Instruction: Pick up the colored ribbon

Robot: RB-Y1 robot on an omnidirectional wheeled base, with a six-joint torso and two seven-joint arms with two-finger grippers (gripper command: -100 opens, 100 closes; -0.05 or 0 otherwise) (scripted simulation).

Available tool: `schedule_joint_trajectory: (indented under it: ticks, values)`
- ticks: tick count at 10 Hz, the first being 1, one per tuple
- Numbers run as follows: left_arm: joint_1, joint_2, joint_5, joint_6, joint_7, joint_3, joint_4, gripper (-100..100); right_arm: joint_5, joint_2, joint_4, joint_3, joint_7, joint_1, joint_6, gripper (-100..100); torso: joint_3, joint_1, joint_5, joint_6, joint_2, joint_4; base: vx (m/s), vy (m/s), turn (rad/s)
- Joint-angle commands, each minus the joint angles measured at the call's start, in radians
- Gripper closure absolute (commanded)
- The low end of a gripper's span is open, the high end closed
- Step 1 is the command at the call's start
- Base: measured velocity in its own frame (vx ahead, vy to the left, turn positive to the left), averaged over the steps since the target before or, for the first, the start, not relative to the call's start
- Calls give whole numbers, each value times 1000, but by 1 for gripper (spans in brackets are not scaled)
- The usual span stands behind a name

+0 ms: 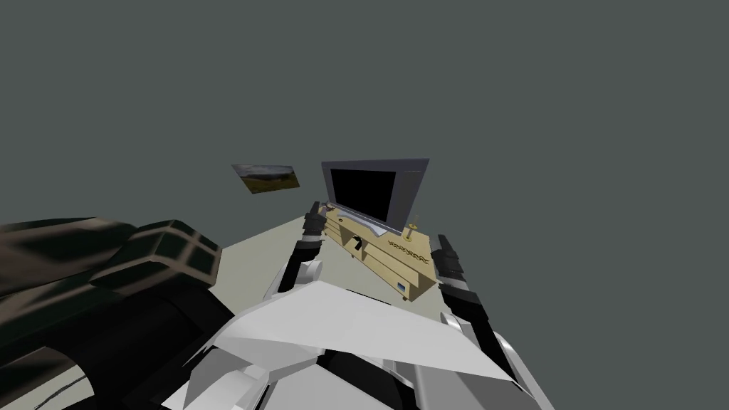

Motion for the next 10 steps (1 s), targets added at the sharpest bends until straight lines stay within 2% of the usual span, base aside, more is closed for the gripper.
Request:
schedule_joint_trajectory:
  ticks: [1, 3, 4, 5, 6, 10]
  values:
    - [0, 0, 0, 0, 0, 0, 0, 0, 10, -32, 21, 2, 4, -5, 8, -100, 0, 0, 0, 0, 0, 0, -40, -21, 23]
    - [0, 0, 0, 0, 0, 0, 0, 0, 45, -107, 85, 9, 16, -11, 31, -100, 0, 0, 0, 0, 0, 0, -45, -35, 64]
    - [0, 0, 0, 0, 0, 0, 0, 0, 45, -121, 92, 9, 16, -11, 31, -100, 0, -1, 0, 0, 0, 0, -40, -29, 32]
    - [0, 0, 0, 0, 0, 0, 0, 0, 65, -162, 132, 14, 24, -15, 44, -100, 0, 0, 0, 0, 0, 0, -46, -18, 55]
    - [0, 0, 0, 0, 0, 0, 0, 0, 65, -167, 132, 14, 24, -15, 44, -100, 0, 0, 0, 0, 0, 0, -36, -16, 30]
    - [0, 0, 0, 0, 0, 0, 0, 0, 134, -297, 260, 36, 50, -31, 83, -100, 0, -1, 0, 0, -1, 0, -39, -29, 81]
